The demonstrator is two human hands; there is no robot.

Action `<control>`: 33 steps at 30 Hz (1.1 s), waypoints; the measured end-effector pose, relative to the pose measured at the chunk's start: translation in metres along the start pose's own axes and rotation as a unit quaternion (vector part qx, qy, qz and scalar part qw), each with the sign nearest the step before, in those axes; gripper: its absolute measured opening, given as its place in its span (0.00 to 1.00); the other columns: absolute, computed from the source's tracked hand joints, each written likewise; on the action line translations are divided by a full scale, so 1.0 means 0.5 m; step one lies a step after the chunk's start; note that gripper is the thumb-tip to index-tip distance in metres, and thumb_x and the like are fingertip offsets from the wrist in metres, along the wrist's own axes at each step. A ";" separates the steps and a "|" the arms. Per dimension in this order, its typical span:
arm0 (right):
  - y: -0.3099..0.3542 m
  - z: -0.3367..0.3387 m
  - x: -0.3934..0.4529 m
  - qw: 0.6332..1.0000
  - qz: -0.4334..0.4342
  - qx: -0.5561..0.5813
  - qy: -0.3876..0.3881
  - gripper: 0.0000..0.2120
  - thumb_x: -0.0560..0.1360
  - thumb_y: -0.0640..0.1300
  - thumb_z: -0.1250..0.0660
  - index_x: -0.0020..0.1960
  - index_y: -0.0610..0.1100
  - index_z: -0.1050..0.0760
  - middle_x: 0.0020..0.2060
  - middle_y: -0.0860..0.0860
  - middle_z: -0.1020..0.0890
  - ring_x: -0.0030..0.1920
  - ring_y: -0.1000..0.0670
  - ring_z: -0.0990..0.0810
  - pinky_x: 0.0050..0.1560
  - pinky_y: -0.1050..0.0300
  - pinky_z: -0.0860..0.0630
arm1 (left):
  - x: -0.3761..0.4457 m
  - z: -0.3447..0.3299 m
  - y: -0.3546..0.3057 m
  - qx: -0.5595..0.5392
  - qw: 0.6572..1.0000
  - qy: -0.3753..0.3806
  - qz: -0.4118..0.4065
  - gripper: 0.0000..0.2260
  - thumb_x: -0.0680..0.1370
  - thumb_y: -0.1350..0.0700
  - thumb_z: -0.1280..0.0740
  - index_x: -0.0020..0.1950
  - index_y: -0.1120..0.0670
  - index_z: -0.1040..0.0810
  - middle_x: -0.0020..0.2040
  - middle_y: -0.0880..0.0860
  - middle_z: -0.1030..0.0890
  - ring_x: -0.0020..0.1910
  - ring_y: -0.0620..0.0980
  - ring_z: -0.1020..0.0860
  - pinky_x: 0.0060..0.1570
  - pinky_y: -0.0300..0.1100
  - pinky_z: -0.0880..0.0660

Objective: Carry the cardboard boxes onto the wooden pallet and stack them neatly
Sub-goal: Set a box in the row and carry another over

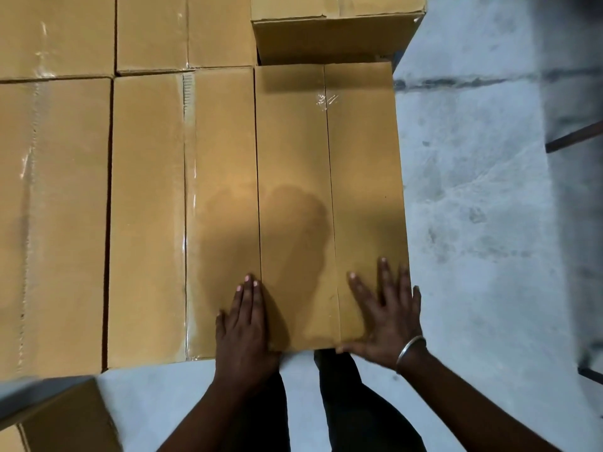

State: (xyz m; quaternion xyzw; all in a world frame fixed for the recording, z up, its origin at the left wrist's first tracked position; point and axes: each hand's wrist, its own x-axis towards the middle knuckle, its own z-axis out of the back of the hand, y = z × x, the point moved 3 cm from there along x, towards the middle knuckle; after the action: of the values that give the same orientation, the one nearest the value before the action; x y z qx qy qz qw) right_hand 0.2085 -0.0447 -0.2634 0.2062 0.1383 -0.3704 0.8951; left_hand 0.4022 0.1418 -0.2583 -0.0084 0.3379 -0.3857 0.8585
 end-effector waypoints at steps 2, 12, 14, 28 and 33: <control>0.015 -0.017 -0.018 0.997 0.027 -0.064 0.042 0.63 0.49 0.84 0.40 0.78 0.60 0.50 0.79 0.40 0.52 0.77 0.33 0.52 0.60 0.21 0.42 | 0.000 0.001 0.001 -0.004 1.000 0.004 -0.002 0.57 0.62 0.42 0.30 0.80 0.55 0.60 0.80 0.50 0.62 0.79 0.50 0.57 0.71 0.62 0.44; 0.044 -0.002 0.005 0.986 -0.035 -0.103 0.125 0.58 0.59 0.76 0.37 0.75 0.63 0.70 0.75 0.44 0.72 0.75 0.36 0.70 0.65 0.21 0.51 | 0.005 0.019 -0.030 -0.056 0.997 0.036 0.027 0.51 0.70 0.58 0.30 0.79 0.53 0.66 0.78 0.48 0.70 0.78 0.49 0.65 0.74 0.59 0.49; 0.071 0.015 0.003 0.979 -0.052 -0.105 0.170 0.59 0.64 0.69 0.32 0.75 0.60 0.73 0.74 0.42 0.75 0.74 0.34 0.72 0.68 0.24 0.50 | 0.008 0.033 -0.026 -0.072 0.995 0.069 0.018 0.51 0.70 0.55 0.29 0.79 0.53 0.64 0.78 0.47 0.68 0.79 0.49 0.62 0.75 0.57 0.47; 0.330 0.236 -0.170 0.970 -0.076 0.059 0.221 0.34 0.76 0.53 0.33 0.78 0.46 0.41 0.74 0.44 0.32 0.73 0.44 0.33 0.69 0.55 0.35 | -0.288 0.277 0.184 -0.222 0.972 0.021 0.068 0.32 0.78 0.51 0.33 0.79 0.55 0.42 0.78 0.53 0.38 0.75 0.51 0.37 0.70 0.43 0.38; 0.427 0.272 -0.201 0.973 -0.021 0.007 0.228 0.31 0.78 0.55 0.35 0.77 0.45 0.38 0.74 0.44 0.33 0.73 0.45 0.34 0.69 0.57 0.37 | -0.415 0.302 0.319 -0.258 0.955 -0.051 0.138 0.33 0.78 0.52 0.32 0.79 0.55 0.43 0.77 0.53 0.36 0.74 0.52 0.35 0.69 0.43 0.37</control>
State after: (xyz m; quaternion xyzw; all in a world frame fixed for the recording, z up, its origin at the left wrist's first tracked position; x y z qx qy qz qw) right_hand 0.3062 0.0890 -0.0471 0.2890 0.3402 -0.3330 0.8306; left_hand 0.4969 0.3554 -0.0666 -0.2029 0.3798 -0.1625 0.8878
